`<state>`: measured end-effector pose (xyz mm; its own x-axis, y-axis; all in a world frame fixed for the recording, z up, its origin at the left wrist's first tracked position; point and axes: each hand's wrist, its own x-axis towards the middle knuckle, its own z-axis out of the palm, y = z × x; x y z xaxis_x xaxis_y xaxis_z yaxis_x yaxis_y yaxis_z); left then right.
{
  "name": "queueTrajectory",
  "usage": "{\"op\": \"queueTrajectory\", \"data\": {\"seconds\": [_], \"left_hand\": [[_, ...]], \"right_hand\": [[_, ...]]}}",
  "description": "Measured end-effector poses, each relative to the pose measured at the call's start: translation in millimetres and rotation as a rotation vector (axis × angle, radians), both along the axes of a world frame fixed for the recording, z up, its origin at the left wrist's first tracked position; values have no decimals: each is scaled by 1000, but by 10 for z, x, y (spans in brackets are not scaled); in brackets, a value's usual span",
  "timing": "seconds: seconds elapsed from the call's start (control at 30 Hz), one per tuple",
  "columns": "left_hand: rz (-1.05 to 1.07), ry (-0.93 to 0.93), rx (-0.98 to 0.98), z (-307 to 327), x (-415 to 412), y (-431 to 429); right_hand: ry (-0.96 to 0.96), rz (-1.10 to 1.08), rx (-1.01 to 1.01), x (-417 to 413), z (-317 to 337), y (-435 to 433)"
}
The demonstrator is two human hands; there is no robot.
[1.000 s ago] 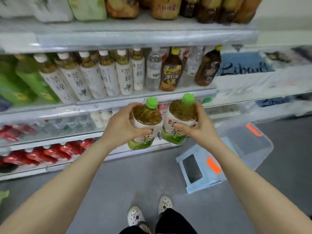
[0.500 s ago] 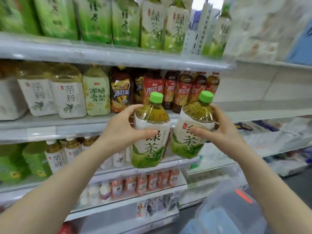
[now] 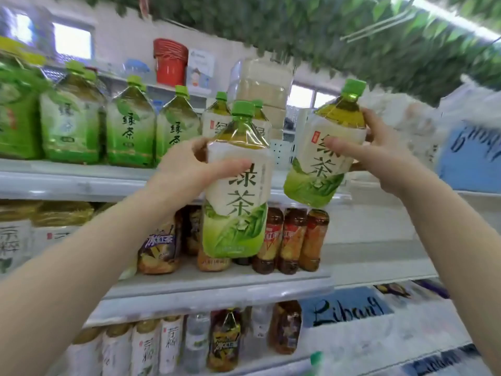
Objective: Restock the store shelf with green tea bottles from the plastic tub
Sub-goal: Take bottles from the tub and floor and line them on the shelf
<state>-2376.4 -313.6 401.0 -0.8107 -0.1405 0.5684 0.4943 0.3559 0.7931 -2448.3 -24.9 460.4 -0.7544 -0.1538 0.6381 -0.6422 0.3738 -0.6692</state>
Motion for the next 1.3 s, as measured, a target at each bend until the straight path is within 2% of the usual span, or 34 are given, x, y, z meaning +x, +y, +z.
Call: {"op": "queueTrajectory", "data": {"seconds": [0.23,0.47,0.67,0.87,0.93,1.0,1.07,1.1,1.13,1.2,1.23,1.3], "left_hand": [[84,43,33,437,-430,190],[148,74,44,585,-698,267],[141,54,44,624,-857,273],[129,83,41,677,-1015,340],[113,82,35,692,-1065,365],[99,85,28,700,-1123,388],[84,101,30,712,-1187,421],[75,106,29,718,-1212,444],[63,106,28,726,-1237,471],[29,104,35,735,-1300,535],[16,108,34,739,-1337,572],[-2,118,16,738,-1418,650]], "right_hand": [[30,20,-18,-964,315,-9],[-116,48,152,-1840,338,-154],[-242,109,133,-2254,342,-230],[-253,97,141,-2489,325,-365],[-173,-4,226,-2512,259,-410],[26,-178,368,-2414,214,-439],[265,-243,333,-2148,167,-440],[288,-130,241,-1949,138,-444],[224,59,135,-1760,108,-446],[4,440,39,-1421,69,-438],[-72,529,52,-1333,62,-417],[-104,583,88,-1268,54,-373]]}}
